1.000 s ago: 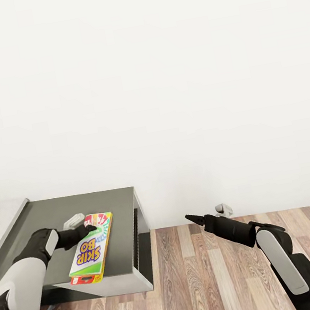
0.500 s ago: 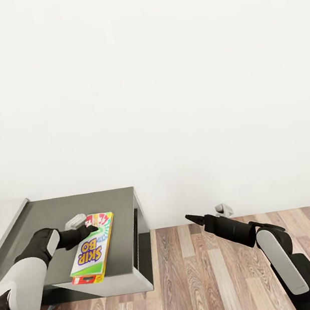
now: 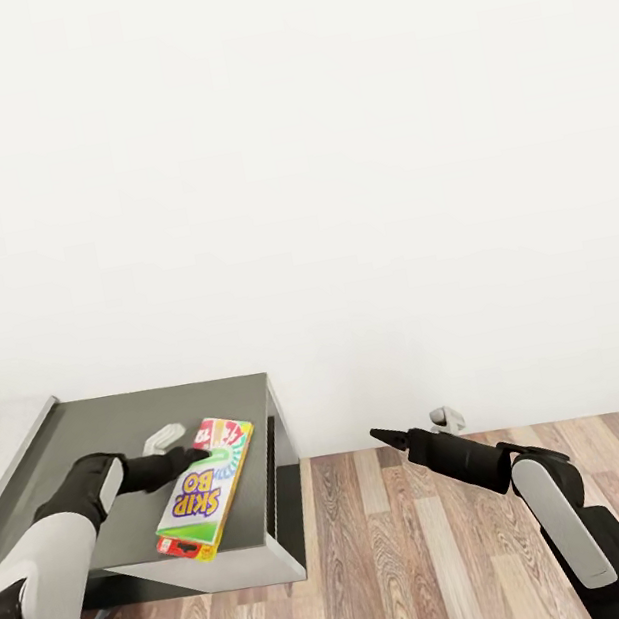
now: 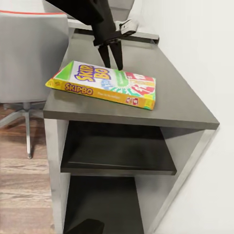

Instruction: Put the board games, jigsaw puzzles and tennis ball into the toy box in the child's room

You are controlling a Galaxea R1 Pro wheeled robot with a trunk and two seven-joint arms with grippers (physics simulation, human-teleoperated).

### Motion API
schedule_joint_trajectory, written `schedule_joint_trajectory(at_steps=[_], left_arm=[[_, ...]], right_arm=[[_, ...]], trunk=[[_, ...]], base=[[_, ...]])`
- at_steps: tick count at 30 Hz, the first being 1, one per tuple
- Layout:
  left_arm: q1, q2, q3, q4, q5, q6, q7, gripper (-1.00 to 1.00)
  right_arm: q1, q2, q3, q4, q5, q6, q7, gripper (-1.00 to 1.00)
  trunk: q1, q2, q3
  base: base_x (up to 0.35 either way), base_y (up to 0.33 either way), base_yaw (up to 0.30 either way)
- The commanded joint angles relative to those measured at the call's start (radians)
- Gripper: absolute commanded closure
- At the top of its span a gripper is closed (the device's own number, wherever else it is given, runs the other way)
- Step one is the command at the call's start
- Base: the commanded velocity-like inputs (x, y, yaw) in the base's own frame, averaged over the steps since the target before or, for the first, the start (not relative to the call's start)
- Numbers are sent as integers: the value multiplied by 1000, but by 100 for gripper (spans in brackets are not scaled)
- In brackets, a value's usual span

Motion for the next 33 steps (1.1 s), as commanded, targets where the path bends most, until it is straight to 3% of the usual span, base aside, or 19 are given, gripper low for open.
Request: schedule_joint_trajectory(at_steps=[1,18,24,33], left_arm=[[-1,-1,4,-1,-12,5,-23,-100],[1,-23,-19,-1,-13,5,-104,-100],[1,-50,-19,-1,-15,5,-121,-100],[3,-53,-22,-1,-15,4,-160,-100]], right_arm=[[-1,0,0,0,6,3,6,-100],[-1,0,0,0,6,3,6,-100],[-1,0,0,0,6,3,6,-100],[-1,0,0,0,6,3,6,-100]], trunk=[[1,-2,-2],[1,-2,-2],[1,-2,-2],[1,-2,-2]], base=[[0,0,0],[0,0,0],[0,0,0],[0,0,0]])
